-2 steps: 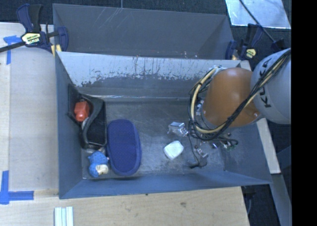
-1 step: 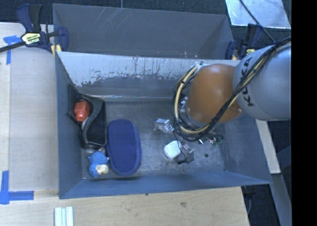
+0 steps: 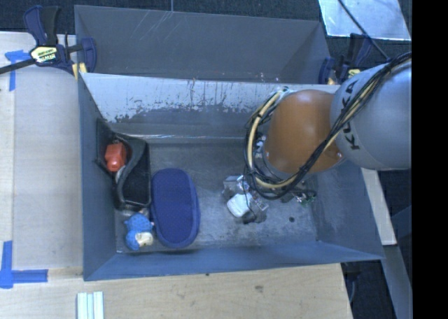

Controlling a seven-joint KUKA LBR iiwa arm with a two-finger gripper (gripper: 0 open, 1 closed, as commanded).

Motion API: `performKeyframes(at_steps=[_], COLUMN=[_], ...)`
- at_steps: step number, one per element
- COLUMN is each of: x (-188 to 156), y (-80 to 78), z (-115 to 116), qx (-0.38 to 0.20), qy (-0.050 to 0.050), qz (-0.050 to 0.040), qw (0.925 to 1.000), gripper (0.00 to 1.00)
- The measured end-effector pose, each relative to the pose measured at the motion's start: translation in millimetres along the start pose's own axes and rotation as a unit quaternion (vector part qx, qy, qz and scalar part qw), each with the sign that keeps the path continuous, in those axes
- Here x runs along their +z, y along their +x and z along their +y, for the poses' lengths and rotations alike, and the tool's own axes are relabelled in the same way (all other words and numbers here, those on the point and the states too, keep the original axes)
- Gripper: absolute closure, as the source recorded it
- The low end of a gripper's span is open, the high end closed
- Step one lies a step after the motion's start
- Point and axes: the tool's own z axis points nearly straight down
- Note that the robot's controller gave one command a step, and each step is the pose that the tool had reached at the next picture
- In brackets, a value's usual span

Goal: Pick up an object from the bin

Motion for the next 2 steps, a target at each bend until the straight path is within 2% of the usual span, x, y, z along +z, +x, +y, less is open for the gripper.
performKeyframes(at_steps=[1, 2], x=[-127.1, -215.2], y=[-2.7, -1.8], z=[-24.7, -14.6], qx=[-0.006, -0.015], qy=[0.002, 0.002], qz=[-0.0017, -0.0020], qw=[1.0000, 0.9999], gripper=[1.00, 1.00])
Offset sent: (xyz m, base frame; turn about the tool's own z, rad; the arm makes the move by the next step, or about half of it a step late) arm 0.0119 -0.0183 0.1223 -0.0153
